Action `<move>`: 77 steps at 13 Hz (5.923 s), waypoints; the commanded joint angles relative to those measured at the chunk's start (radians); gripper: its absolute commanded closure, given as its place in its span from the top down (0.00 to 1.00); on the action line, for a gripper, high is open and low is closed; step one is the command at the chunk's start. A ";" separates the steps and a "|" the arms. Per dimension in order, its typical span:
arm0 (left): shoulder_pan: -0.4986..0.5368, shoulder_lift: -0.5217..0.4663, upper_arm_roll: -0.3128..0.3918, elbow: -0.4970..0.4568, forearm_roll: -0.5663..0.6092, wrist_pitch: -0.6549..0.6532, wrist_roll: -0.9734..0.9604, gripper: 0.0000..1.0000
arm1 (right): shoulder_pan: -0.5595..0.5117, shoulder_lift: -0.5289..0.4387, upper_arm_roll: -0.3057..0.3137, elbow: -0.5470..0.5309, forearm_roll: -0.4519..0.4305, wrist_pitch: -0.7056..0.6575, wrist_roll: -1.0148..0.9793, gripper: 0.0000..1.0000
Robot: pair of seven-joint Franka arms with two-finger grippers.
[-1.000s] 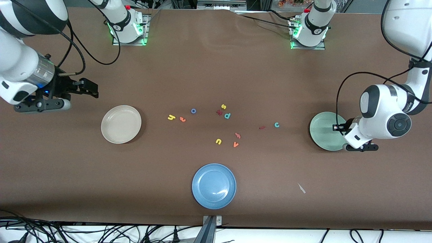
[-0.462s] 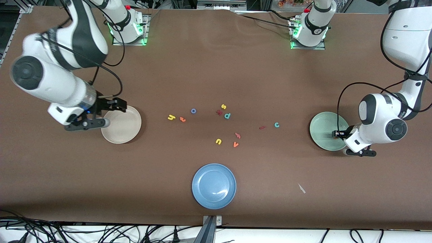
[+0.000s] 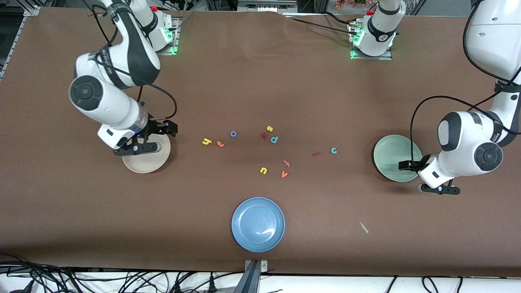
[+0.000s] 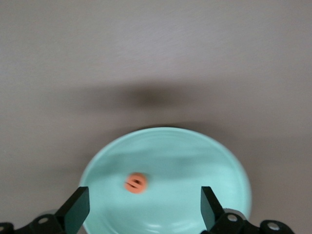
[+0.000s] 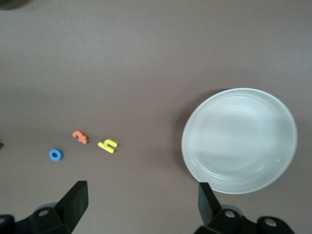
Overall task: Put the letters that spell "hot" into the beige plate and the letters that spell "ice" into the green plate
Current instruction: 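Reach the left gripper to the cyan letter while the right gripper reaches yellow, then grasp the cyan letter with the left gripper while the right gripper grasps yellow, then drop the cyan letter on the green plate while the right gripper carries yellow, then place the yellow letter on the cream plate while the left gripper reaches pink, then grasp the pink stick with the left gripper while the right gripper grasps orange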
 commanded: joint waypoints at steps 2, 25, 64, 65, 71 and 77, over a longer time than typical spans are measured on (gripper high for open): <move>-0.007 -0.029 -0.141 0.048 0.007 -0.109 -0.272 1.00 | 0.007 -0.011 0.053 -0.098 -0.008 0.119 0.099 1.00; -0.221 0.080 -0.175 -0.195 0.022 0.208 -0.794 0.39 | 0.119 0.258 0.056 -0.277 -0.263 0.659 0.420 1.00; 0.020 0.031 -0.441 -0.091 0.176 0.015 -0.829 1.00 | -0.007 0.044 -0.017 -0.306 -0.191 0.433 0.070 0.87; -0.011 0.046 -0.439 -0.092 0.176 0.076 -0.869 1.00 | 0.027 0.063 -0.007 -0.304 -0.174 0.468 0.153 0.87; -0.123 0.131 -0.389 -0.097 0.191 0.214 -1.195 0.90 | 0.222 0.221 0.017 -0.215 -0.159 0.641 0.520 0.90; -0.162 0.149 -0.370 -0.112 0.231 0.214 -1.548 0.80 | 0.282 0.296 0.005 -0.143 -0.166 0.644 0.644 0.90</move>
